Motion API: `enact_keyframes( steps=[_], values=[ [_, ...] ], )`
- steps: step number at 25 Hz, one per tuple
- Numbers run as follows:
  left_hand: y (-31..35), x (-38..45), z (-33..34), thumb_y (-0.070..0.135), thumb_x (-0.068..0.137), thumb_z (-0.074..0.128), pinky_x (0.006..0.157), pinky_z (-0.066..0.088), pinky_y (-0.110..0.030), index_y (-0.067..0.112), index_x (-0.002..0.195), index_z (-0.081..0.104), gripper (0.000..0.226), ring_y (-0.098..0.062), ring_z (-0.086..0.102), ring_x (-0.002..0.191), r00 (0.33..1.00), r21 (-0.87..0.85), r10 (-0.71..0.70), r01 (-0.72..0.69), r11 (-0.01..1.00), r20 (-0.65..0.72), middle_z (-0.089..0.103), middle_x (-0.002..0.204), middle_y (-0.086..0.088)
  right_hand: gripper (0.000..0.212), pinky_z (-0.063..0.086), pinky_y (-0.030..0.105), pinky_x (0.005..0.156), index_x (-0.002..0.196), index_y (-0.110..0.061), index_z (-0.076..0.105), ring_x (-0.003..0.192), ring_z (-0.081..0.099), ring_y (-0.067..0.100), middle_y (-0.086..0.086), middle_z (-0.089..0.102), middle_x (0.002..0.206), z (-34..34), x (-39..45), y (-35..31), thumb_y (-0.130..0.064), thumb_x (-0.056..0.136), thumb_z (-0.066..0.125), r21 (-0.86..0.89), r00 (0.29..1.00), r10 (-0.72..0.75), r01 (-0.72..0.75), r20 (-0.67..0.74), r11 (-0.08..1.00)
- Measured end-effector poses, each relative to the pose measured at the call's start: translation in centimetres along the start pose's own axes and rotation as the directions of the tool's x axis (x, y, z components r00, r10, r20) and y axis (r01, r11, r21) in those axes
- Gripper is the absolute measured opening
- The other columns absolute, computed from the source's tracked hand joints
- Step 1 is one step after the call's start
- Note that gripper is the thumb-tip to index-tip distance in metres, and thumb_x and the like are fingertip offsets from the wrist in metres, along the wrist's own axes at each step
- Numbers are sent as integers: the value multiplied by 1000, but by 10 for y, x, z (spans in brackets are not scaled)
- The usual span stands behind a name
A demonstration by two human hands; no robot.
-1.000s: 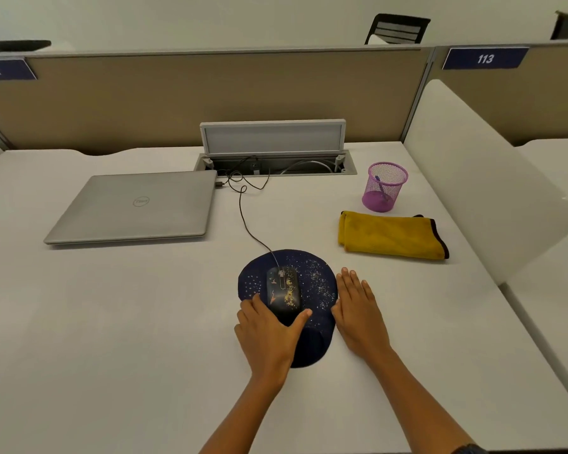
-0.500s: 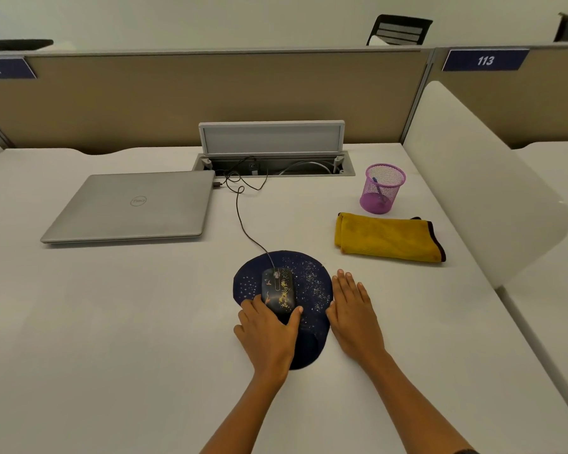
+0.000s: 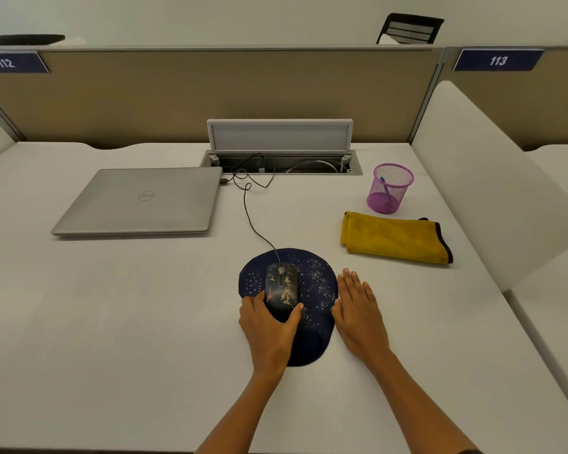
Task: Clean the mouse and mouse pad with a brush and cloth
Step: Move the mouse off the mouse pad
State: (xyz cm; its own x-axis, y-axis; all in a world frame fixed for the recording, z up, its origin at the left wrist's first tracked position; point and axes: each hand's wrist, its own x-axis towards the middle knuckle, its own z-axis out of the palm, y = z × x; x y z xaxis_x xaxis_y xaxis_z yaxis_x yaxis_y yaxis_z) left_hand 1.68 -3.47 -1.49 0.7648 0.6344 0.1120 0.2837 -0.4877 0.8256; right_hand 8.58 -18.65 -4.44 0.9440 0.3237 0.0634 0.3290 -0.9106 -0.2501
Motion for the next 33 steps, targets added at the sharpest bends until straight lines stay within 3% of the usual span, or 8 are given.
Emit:
enact_keyframes(
  steps=[8,13,33],
  values=[
    [-16,24,-34,43,67,78,85,43,-30,11,113,53,61,-16,46,98,999,-47,-15,13,999,-51,43,101,3,53,-6,28,117,149,-14,7,147,2,16,3,5,159,-1,1,0,-30,100,20,-8,1000,14,-14,12,1000],
    [-35,48,-63,41,67,79,86,47,-35,8,114,53,63,-20,47,99,992,-6,-50,50,999,-113,47,106,-5,53,-5,29,117,149,-14,6,147,2,16,3,4,159,-2,1,-1,-30,100,20,-8,999,25,-25,22,1000],
    [-74,62,-92,39,67,80,94,40,-42,2,114,55,65,-27,46,103,979,73,-127,140,987,-162,50,109,-13,52,-3,29,118,149,-14,11,147,6,16,4,9,159,-4,1,-3,-26,100,24,1,999,31,-31,18,1000]
  ],
)
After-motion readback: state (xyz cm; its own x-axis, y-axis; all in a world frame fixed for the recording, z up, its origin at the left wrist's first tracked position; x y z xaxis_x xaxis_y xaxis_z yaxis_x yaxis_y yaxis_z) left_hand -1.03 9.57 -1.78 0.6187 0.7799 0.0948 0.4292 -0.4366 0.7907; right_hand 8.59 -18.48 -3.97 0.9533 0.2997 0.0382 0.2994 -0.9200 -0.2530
